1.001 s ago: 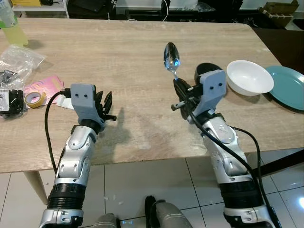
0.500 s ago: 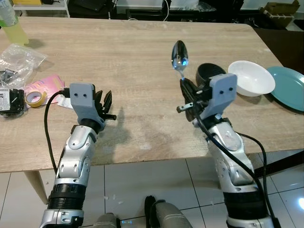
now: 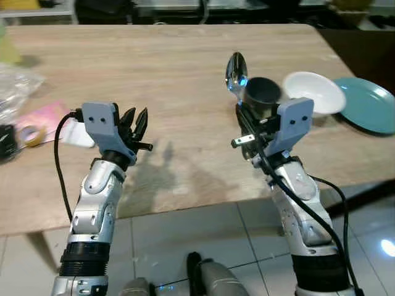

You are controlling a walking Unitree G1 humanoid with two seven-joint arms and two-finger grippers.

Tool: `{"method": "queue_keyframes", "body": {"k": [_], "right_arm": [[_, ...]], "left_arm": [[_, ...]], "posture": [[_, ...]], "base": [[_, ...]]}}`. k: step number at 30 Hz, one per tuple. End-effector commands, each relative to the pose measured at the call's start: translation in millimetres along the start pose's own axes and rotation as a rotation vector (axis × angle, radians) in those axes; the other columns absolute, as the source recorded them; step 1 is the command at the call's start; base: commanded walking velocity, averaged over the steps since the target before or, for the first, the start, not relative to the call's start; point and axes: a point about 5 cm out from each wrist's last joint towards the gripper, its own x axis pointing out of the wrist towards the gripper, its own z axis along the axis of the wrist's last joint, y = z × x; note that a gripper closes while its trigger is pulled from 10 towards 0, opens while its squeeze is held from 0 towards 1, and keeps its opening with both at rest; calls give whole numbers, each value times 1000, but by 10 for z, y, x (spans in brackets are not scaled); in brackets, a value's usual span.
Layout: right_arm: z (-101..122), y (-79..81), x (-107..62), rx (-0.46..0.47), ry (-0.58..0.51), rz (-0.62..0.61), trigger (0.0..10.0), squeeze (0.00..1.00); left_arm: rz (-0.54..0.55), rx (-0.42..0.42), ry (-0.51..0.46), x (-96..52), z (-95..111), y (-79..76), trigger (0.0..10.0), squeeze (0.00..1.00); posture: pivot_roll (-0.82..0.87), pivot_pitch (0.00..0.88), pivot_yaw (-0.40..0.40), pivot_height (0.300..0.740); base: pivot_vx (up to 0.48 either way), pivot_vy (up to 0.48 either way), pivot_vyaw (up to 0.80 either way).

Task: Setting the table

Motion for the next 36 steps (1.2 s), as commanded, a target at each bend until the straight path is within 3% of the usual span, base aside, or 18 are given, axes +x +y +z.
{"method": "queue_keyframes", "body": {"k": [1,36], "right_arm": [[49,1,-14,3,-17,-1,10000,0],[76,31,-16,15,-3,19,10000,0]], "left_arm": [[-9,14,-2,-17,10,-15,10000,0],[-46,-25,-1,-45,31,-40,10000,0]], "posture": [[48,124,-57,740],[45,107,-67,740]], "base": [[0,0,-800],[0,0,-800]]}}
